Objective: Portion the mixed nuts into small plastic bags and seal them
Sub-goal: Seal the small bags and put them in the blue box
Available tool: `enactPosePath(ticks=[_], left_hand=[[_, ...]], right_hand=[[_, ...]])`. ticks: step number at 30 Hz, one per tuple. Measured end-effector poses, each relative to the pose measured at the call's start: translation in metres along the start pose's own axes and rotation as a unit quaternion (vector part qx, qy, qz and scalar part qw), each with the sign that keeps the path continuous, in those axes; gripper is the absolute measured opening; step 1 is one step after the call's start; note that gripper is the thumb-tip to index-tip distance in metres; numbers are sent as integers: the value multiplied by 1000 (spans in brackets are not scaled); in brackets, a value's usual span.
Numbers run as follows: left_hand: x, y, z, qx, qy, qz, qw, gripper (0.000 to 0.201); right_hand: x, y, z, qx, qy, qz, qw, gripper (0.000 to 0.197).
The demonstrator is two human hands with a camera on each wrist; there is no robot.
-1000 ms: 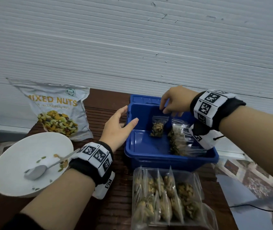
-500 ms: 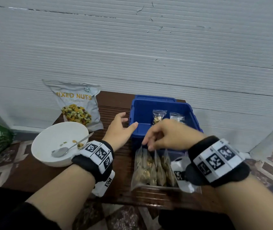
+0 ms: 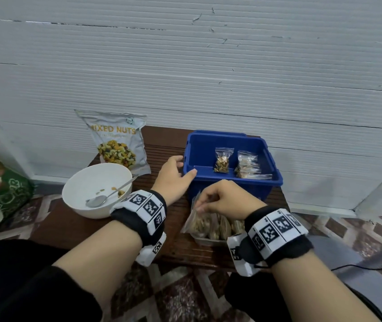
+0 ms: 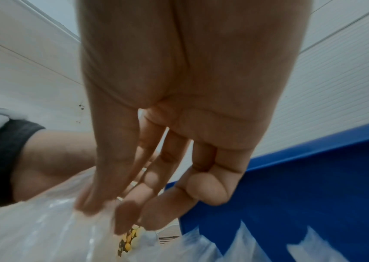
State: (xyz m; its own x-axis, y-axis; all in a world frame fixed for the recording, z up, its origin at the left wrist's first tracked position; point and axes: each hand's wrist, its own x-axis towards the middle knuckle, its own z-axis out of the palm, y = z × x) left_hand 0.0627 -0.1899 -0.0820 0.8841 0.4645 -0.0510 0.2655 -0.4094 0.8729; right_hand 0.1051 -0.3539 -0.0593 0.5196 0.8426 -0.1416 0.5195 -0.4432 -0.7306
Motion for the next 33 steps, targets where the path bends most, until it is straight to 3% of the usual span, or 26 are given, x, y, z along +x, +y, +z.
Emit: enactPosePath(ticks=[7,13,15,17,19,28,33], left_hand=[[-10,-4,2,44,81,89,992,14],[-28,5,-3,-96,17,129,987,38],[-32,3,-2,-101,16,135,985,34],[-33,2,0,-100,26,141,985,15],[-33,1,1,-98,39,151,983,4],[-31,2,-4,-82,28,191,978,11],[-30,5,1,-127,4,170,977,4]], right_hand=[[-1,3,-10,58,69,-2,996,3],[-7,8,-21,167,189,0,968,8],[-8,10,-23,184,231,1,955,5],[-8,12,-25,207,260,0,943,6],[-9,13,-26,217,269,4,938,8],[-10,13,-26,171,266,-4,949,5],[-8,11,-24,190,257,-9,948,5]])
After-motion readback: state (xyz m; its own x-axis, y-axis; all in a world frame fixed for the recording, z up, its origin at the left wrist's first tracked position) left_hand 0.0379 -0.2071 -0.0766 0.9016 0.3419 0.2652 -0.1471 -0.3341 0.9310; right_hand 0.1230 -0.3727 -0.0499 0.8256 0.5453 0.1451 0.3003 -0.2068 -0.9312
